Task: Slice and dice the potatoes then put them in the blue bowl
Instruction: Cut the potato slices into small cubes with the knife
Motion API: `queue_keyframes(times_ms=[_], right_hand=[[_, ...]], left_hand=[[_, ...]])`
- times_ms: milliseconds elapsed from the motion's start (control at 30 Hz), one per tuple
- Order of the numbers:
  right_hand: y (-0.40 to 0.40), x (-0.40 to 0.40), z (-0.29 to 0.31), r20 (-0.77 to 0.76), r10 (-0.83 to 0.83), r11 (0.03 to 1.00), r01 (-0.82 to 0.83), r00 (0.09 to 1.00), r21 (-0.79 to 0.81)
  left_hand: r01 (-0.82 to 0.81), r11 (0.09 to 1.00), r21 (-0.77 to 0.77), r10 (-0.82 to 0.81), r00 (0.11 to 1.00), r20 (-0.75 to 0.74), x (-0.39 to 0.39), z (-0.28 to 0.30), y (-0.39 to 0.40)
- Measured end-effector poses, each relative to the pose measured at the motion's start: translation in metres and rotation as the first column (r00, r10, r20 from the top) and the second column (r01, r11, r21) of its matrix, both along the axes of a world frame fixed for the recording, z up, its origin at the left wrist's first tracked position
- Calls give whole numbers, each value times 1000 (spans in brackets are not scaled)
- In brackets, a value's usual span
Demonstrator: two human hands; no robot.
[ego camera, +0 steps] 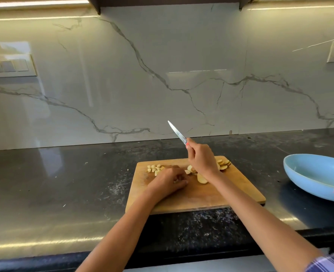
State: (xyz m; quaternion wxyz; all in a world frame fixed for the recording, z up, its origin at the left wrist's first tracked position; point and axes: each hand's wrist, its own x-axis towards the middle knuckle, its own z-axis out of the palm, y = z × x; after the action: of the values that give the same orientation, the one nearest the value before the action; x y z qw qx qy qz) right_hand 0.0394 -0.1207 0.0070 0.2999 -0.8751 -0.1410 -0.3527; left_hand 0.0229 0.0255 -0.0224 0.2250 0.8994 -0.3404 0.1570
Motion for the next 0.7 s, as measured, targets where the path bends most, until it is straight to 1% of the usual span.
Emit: queue_keyframes(times_ms=[67, 167, 200, 233, 300, 367, 400, 467, 533, 600, 633, 667, 700], right_hand=[[-4, 6, -6, 3, -2, 999, 2, 1000, 38], [-13, 9, -11, 30, -16, 997, 14, 999, 75], [-16, 9, -11, 43, -29, 995, 25, 999, 98], [-20, 10, -11, 55, -48, 991, 40, 997, 131], [-25, 10, -10, 75, -78, 979, 63, 994, 193], [-26, 10, -9, 97, -90, 974, 67, 991, 216], [-25, 10, -10, 100, -87, 975, 64, 991, 215], [-23, 10, -10, 97, -73, 980, 54, 993, 191], [-22, 9, -11, 97, -60, 983, 42, 994, 177], [-22, 8, -12, 98, -59, 983, 40, 993, 182], [-22, 8, -12, 99, -62, 982, 43, 993, 186], [-23, 7, -12, 98, -67, 981, 47, 993, 191], [-24, 6, -12, 97, -70, 980, 50, 993, 195]], left_hand=[[-73, 996, 48, 72, 997, 27, 10, 1, 10], [-200, 972, 119, 186, 975, 120, 27, 4, 24], [-237, 963, 129, 219, 966, 140, 33, 5, 29], [-254, 961, 106, 238, 961, 141, 37, 7, 33], [-254, 967, -22, 255, 962, 102, 44, 11, 41], [-234, 958, -166, 243, 969, 35, 46, 17, 48], [-227, 949, -218, 231, 973, -10, 44, 21, 51], [-201, 941, -272, 180, 979, -100, 35, 26, 54], [-146, 953, -264, 97, 977, -193, 25, 28, 54], [-104, 973, -204, 40, 955, -294, 18, 25, 50], [-97, 983, -156, 41, 944, -327, 16, 23, 49], [-100, 988, -122, 54, 941, -335, 17, 22, 48], [-121, 986, -113, 81, 948, -308, 18, 20, 49]])
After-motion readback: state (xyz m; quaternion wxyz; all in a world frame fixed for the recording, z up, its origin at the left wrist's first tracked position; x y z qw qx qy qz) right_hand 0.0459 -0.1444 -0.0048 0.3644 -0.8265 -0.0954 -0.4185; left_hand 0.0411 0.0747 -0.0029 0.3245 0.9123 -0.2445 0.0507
